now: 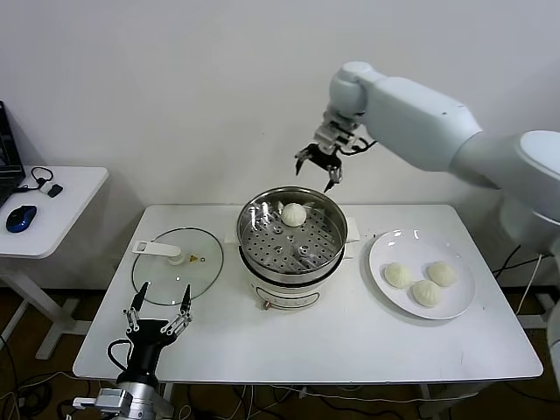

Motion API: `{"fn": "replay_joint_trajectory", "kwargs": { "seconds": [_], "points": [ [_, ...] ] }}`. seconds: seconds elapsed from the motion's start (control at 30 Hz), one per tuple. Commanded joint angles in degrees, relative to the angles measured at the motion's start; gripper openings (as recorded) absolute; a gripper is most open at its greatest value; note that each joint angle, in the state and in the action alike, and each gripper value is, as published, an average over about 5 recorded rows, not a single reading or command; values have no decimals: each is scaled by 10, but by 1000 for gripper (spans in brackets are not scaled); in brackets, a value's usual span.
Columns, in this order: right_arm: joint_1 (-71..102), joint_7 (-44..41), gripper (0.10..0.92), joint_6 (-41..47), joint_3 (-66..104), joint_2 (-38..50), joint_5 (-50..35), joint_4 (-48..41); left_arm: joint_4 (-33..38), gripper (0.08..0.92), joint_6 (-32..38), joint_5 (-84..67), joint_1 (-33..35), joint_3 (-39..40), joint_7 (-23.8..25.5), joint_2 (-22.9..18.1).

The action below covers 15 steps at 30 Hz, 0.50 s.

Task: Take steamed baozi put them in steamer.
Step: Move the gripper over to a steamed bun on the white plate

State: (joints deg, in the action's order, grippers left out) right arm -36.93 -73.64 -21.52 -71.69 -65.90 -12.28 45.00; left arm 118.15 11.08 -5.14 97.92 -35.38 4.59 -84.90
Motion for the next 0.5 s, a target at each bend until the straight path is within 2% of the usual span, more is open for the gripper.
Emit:
{"fn": "replay_joint_trajectory", "kwargs": {
  "seconds": [0.03,0.2,0.5],
  "points": [
    [-29,-31,823,140,-52,138,-110,11,2,823,-7,-4,-3,6,-3,0],
    [18,-36,823,175,-16,183,-95,12,2,823,-7,-3,-3,9,-3,0],
    [143,-45,823,184,67,205,11,16,1,823,-5,-5,5,9,-6,-1]
  ]
}}
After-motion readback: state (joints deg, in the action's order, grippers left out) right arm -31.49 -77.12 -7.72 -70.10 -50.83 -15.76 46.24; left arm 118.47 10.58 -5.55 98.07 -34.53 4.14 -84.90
